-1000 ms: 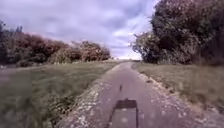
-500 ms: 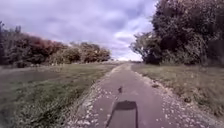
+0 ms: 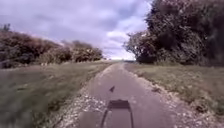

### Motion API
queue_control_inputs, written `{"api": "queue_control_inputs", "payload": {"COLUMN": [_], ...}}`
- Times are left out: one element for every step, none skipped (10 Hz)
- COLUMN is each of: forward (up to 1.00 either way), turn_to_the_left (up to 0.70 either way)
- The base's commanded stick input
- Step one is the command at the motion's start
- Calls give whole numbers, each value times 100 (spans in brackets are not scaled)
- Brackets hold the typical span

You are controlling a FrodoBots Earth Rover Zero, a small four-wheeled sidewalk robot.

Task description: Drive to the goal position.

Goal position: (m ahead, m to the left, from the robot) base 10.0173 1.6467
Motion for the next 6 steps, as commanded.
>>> {"api": "queue_control_inputs", "payload": {"forward": [100, 100, 100, 100, 100, 100], "turn_to_the_left": [0, 0, 0, 0, 0, -1]}}
